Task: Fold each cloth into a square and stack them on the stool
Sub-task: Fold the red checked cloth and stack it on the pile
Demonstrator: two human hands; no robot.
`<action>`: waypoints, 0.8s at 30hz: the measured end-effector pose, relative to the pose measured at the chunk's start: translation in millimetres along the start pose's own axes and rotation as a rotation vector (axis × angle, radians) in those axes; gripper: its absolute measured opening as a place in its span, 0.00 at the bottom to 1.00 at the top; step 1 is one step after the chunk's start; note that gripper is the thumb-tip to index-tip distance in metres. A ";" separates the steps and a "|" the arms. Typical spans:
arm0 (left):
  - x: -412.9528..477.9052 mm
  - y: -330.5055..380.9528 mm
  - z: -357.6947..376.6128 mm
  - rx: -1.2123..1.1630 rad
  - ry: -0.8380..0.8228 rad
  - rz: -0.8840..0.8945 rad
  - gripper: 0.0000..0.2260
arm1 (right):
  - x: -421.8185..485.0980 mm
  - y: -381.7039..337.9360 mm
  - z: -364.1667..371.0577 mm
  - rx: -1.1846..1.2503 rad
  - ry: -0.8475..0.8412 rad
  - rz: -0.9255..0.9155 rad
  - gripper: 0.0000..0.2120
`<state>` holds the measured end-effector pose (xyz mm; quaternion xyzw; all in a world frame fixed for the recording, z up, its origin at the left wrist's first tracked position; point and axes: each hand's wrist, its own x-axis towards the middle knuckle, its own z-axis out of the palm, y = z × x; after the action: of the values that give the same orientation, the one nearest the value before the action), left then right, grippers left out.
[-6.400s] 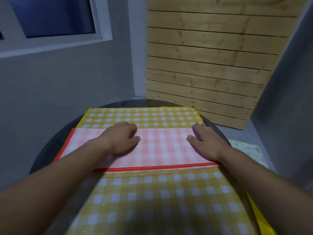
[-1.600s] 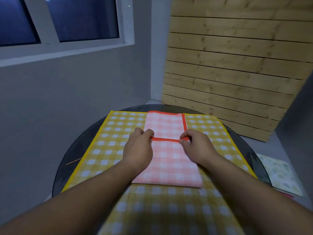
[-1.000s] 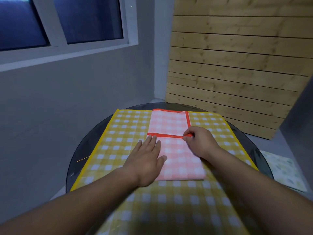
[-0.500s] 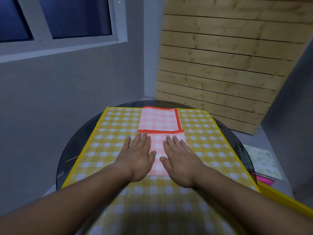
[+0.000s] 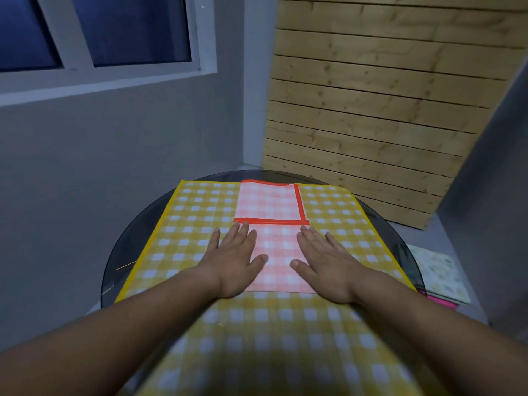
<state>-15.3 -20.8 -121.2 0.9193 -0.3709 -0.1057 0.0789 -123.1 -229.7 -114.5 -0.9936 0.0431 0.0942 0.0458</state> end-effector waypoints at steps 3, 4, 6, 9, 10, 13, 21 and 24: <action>-7.3 -2.9 -9.3 -0.104 0.165 0.129 0.24 | -5.9 -1.6 -7.1 0.109 0.092 -0.051 0.34; -11.4 -3.6 -14.2 -0.117 0.235 0.201 0.20 | -10.5 -3.2 -9.8 0.172 0.163 -0.088 0.32; -20.7 -4.7 -25.1 -0.163 0.283 0.299 0.17 | -20.9 -7.0 -12.5 0.268 0.307 -0.174 0.24; -35.9 -9.6 -31.7 -0.170 0.205 0.350 0.18 | -32.8 -13.6 -10.8 0.376 0.346 -0.252 0.15; -40.0 -11.5 -31.4 -0.157 0.185 0.363 0.18 | -35.8 -15.1 -9.4 0.409 0.323 -0.253 0.13; -46.7 -17.8 -26.3 -0.156 0.145 0.346 0.18 | -41.8 -14.7 -3.5 0.433 0.299 -0.230 0.11; -48.3 -17.8 -19.9 -0.280 0.215 0.284 0.13 | -45.2 -8.5 7.0 0.392 0.364 -0.222 0.05; -50.9 -17.7 -22.0 -0.257 0.233 0.288 0.12 | -46.0 -12.5 8.3 0.205 0.421 -0.297 0.08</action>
<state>-33.7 28.8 -97.0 0.8452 -0.4701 -0.0327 0.2521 -168.5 -213.0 -112.8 -0.9769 -0.0850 -0.1270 0.1496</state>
